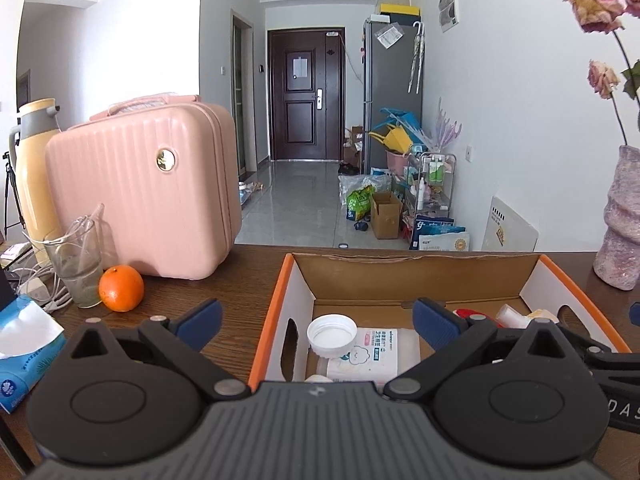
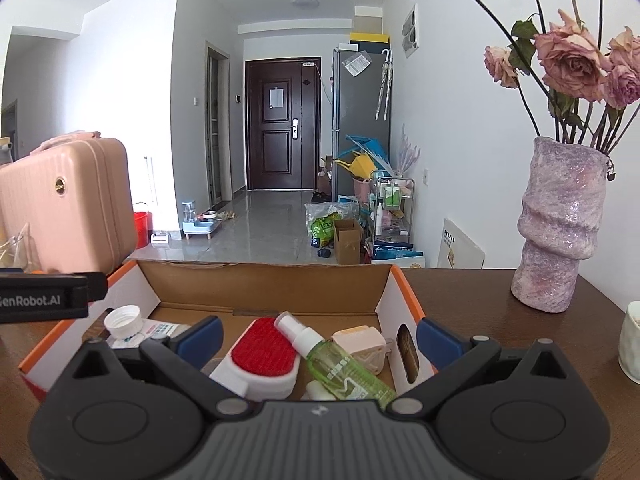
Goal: Organize rigid objects
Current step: 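Withdraw both open grippers from the box back over the table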
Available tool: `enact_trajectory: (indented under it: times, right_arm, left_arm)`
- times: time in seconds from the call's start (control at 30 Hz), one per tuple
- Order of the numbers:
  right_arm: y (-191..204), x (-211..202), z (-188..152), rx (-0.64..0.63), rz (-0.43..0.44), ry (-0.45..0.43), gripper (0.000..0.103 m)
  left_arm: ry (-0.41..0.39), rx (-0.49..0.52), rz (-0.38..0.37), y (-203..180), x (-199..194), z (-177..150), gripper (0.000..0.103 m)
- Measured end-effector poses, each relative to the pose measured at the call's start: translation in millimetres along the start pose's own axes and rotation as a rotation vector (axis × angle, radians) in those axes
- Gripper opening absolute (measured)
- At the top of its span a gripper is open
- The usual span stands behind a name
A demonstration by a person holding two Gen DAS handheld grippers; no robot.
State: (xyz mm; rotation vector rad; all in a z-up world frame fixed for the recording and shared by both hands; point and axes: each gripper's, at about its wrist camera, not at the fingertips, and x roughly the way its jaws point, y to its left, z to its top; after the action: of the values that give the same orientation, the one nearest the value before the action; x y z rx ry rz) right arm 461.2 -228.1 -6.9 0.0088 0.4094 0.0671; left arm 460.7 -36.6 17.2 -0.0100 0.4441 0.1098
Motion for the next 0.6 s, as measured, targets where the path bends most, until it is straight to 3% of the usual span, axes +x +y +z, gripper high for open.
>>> enact_trajectory:
  times: [0.33,0.6]
  right_arm:
    - [5.5,-57.0,-12.8,0.004,0.011,-0.040,0.103]
    - [8.5,-126.6,-24.2,0.017,0.034,-0.113,0.103]
  left_arm:
    - [-0.063,0.004,-0.027,16.6,-68.1,-13.6,0.103]
    - [-0.119,-0.003,-0.018,39.5,-135.3,-25.9,0.103]
